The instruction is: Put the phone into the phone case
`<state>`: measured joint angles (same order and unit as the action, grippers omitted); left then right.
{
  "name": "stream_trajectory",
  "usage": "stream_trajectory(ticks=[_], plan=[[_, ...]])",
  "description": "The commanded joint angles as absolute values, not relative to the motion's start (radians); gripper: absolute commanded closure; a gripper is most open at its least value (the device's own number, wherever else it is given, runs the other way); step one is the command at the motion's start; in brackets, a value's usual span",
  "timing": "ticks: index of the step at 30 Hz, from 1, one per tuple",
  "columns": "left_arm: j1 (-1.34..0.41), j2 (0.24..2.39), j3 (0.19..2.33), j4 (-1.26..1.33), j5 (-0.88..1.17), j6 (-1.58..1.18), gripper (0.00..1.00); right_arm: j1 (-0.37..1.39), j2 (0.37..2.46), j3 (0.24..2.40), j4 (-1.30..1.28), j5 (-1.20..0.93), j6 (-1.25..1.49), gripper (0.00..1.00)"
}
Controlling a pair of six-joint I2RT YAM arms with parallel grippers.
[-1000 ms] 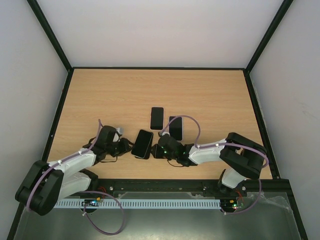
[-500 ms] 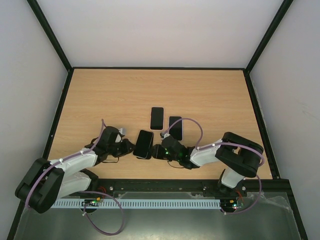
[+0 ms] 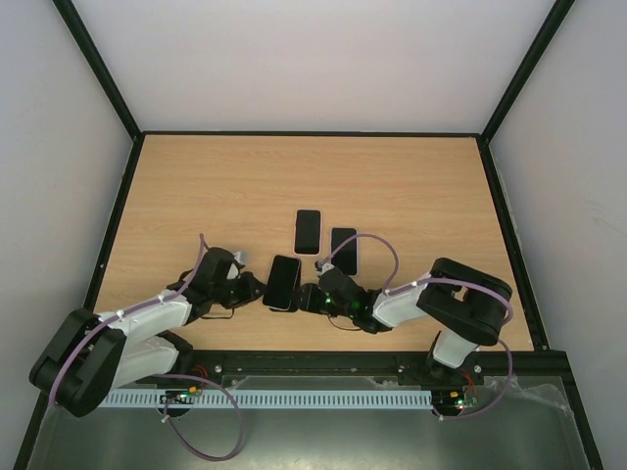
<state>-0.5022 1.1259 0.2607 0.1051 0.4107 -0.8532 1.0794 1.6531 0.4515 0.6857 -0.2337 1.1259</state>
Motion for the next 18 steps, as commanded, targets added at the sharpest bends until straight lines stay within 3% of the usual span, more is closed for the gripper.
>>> stream_trajectory(ticks=[1, 6, 14, 18], plan=[[-0.508, 1.117, 0.273, 0.112, 0.410, -0.863, 0.90, 1.074, 1.578, 0.435, 0.630, -0.181, 1.121, 0.77], [-0.508, 1.119, 0.275, 0.120, 0.410, -0.870, 0.88, 1.074, 1.493, 0.423, 0.536, -0.108, 1.117, 0.69], [-0.511, 1.126, 0.271, 0.134, 0.407, -0.883, 0.85, 1.071, 1.552, 0.426, 0.578, -0.138, 1.130, 0.51], [-0.515, 1.124, 0.266, 0.136, 0.403, -0.894, 0.85, 1.069, 1.590, 0.418, 0.648, -0.172, 1.137, 0.51]])
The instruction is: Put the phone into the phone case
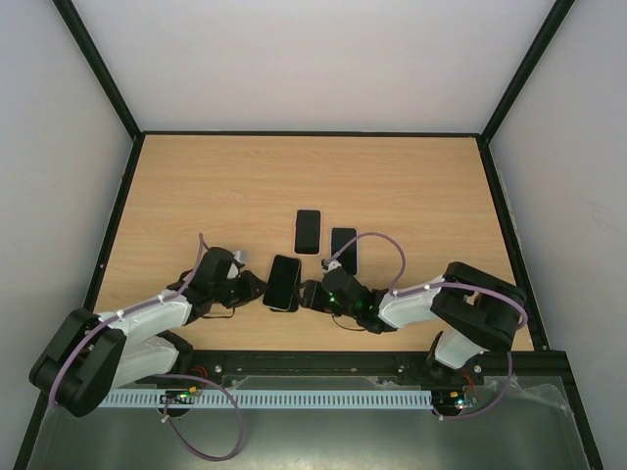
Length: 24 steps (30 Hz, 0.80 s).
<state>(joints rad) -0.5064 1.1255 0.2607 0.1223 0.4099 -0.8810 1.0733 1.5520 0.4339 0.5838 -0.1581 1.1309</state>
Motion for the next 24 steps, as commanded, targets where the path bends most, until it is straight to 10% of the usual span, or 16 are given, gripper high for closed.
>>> stream_trajectory(ticks=[1, 24], plan=[[-0.516, 1.124, 0.264, 0.139, 0.403, -0.898, 0.85, 1.070, 1.598, 0.420, 0.660, -0.181, 1.137, 0.51], [-0.694, 1.209, 0.259, 0.347, 0.345, -1.079, 0.92, 1.069, 1.699, 0.378, 0.887, -0.285, 1.206, 0.64]])
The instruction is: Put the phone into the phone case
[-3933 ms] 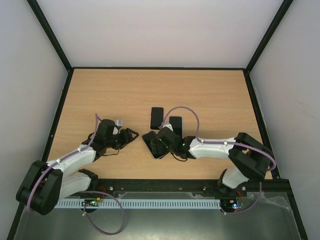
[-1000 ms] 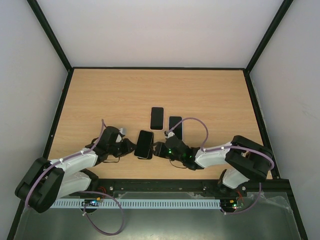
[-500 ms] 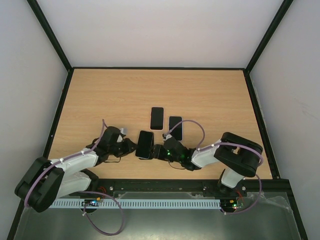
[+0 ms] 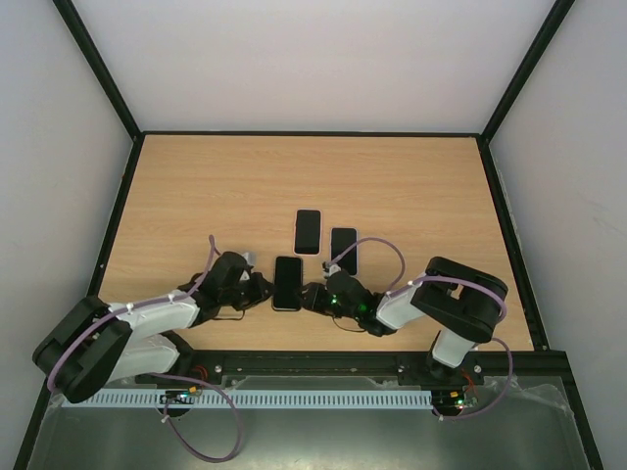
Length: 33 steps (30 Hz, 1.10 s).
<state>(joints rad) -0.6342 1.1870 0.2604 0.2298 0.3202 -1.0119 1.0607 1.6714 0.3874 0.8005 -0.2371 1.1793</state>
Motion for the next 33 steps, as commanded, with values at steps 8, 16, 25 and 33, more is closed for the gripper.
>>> stream_trajectory(ticks=[8, 16, 25, 33], plan=[[-0.737, 1.213, 0.251, 0.331, 0.305, -1.120, 0.94, 1.069, 1.666, 0.363, 0.851, -0.262, 1.202, 0.65], [-0.785, 1.118, 0.204, 0.295, 0.278, -1.189, 0.86, 1.069, 1.581, 0.292, 0.818, -0.269, 1.205, 0.65], [-0.776, 0.990, 0.226, 0.126, 0.189, -1.163, 0.68, 1.065, 1.388, 0.282, 0.573, -0.165, 1.115, 0.61], [-0.638, 0.991, 0.267, 0.043, 0.197, -1.056, 0.54, 1.018, 1.386, 0.374, 0.492, -0.160, 1.060, 0.54]])
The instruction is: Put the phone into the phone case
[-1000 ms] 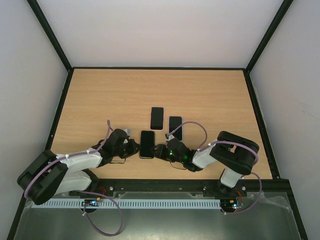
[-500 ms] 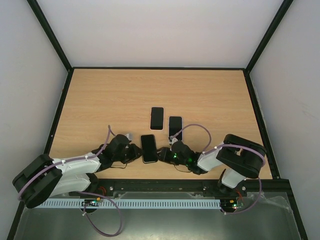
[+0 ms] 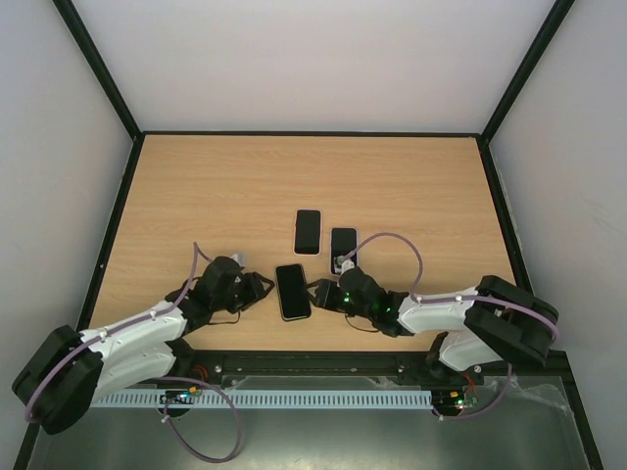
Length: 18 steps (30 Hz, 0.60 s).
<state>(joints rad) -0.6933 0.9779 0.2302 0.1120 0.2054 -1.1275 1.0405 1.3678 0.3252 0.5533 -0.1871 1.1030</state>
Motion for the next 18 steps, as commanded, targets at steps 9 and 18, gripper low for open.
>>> stream_trajectory(ticks=[9, 18], plan=[[-0.608, 1.077, 0.265, 0.142, 0.287, -0.983, 0.58, 0.998, 1.556, 0.469, 0.535, -0.208, 1.047, 0.50], [-0.608, 1.142, 0.253, 0.214, 0.330, -0.965, 0.66, 0.993, 1.644, 0.475, 0.598, -0.239, 1.071, 0.49]])
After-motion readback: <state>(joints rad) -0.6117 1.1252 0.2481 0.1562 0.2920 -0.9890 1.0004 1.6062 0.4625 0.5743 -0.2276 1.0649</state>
